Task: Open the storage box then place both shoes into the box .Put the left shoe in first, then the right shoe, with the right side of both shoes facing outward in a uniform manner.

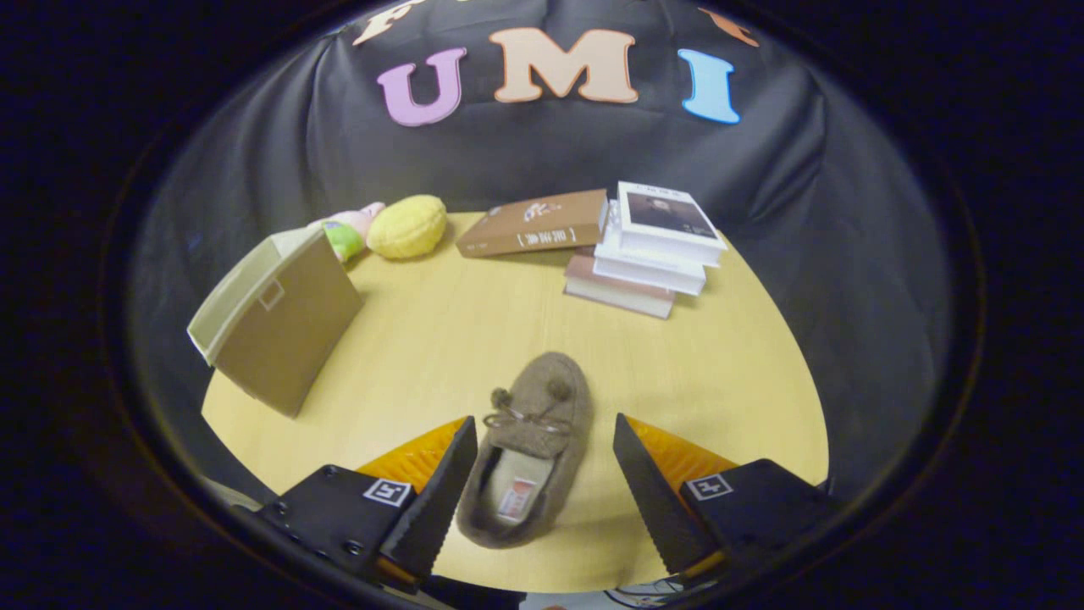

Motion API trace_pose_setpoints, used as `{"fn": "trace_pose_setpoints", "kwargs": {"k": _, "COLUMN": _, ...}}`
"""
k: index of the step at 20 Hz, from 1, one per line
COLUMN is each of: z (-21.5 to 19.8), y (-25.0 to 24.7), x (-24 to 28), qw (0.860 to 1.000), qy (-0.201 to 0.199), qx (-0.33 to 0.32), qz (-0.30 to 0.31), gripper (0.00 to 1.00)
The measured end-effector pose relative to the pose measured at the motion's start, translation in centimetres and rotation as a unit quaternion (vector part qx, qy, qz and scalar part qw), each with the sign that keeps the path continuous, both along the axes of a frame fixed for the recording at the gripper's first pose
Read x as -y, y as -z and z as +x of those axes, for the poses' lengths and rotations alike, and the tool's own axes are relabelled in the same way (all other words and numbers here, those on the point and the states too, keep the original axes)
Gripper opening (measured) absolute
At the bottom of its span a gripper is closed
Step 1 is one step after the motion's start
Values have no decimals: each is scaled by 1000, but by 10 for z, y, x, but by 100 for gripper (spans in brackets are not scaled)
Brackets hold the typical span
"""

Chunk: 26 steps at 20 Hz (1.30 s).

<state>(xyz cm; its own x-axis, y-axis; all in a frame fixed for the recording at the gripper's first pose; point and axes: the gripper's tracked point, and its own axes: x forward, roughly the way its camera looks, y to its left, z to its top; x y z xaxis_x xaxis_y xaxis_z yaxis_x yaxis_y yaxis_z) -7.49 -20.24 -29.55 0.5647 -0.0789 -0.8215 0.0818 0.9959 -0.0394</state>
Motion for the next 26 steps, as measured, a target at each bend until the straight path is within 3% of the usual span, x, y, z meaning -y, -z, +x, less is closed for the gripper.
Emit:
{"fn": "trace_pose_setpoints", "kwargs": {"k": 2, "z": -12, "y": 24, "x": 3, "qw": 1000, "qy": -1, "qx": -30, "qz": 8, "gripper": 98}}
{"fn": "trace_pose_setpoints", "kwargs": {"k": 6, "z": -24, "y": 57, "x": 8, "qw": 996, "qy": 6, "qx": -80, "qz": 28, "gripper": 84}}
{"fn": "trace_pose_setpoints", "kwargs": {"k": 13, "z": -27, "y": 79, "x": 5, "qw": 989, "qy": 17, "qx": -134, "qz": 61, "gripper": 61}}
{"fn": "trace_pose_setpoints", "kwargs": {"k": 15, "z": -28, "y": 83, "x": 2, "qw": 984, "qy": 39, "qx": -149, "qz": 89, "gripper": 26}}
{"fn": "trace_pose_setpoints", "kwargs": {"k": 17, "z": -30, "y": 79, "x": 7, "qw": 981, "qy": 73, "qx": -149, "qz": 96, "gripper": 5}}
{"fn": "trace_pose_setpoints", "kwargs": {"k": 22, "z": -21, "y": 61, "x": -14, "qw": 969, "qy": 126, "qx": -131, "qz": 170, "gripper": 5}}
{"fn": "trace_pose_setpoints", "kwargs": {"k": 26, "z": -8, "y": 32, "x": -43, "qw": 965, "qy": 131, "qx": -113, "qz": 198, "gripper": 5}}
